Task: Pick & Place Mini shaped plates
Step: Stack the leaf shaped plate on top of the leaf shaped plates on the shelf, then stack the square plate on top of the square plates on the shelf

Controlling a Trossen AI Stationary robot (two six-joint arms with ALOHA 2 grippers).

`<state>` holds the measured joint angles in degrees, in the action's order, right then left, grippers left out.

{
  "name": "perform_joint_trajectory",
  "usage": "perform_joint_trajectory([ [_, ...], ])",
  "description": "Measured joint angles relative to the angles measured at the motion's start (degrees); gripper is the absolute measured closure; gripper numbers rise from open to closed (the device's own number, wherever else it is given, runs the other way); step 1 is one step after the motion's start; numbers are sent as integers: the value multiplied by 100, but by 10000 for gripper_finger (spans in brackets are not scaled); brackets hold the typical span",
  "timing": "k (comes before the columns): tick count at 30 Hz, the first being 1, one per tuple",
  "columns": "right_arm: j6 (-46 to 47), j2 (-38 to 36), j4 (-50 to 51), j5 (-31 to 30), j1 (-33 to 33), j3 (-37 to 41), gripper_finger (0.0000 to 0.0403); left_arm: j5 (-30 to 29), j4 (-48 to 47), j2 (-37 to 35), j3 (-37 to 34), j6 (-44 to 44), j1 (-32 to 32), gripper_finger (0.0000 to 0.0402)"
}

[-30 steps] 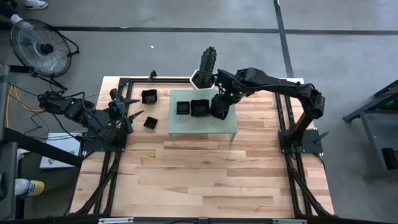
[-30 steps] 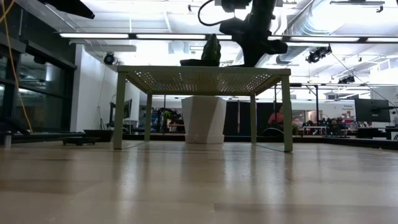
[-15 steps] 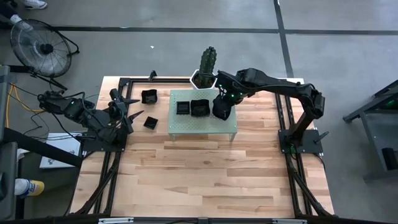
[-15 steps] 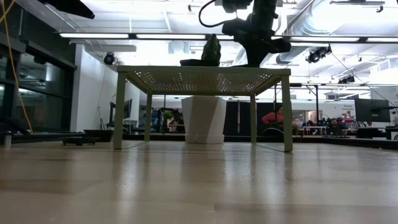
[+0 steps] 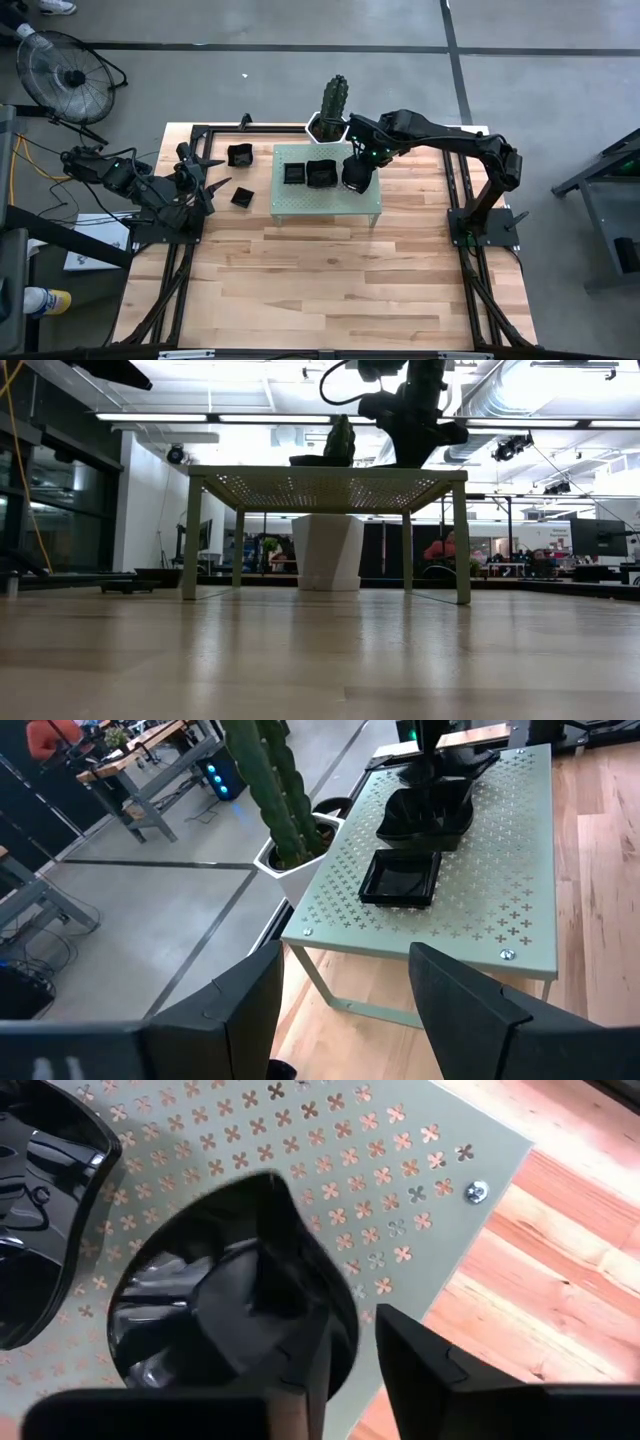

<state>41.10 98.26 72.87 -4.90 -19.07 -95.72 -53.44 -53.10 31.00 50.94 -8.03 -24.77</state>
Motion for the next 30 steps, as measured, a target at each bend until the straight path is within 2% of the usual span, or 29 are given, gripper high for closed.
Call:
perform_joint_trajectory([
  [10, 59, -40, -7, 251, 0, 0, 291, 1, -1, 0, 0, 0, 2, 190],
  [19, 115, -700, -28, 200, 27, 0, 289, 9, -60, -2, 0, -207, 1, 190],
  [25, 261, -1333, -36, -431, 416, 0, 289, 26, -595, -2, 0, -1099, 2, 190],
  [30, 514, -1799, -29, -1177, 959, 0, 289, 467, -1568, -2, 0, -2733, 2, 190],
])
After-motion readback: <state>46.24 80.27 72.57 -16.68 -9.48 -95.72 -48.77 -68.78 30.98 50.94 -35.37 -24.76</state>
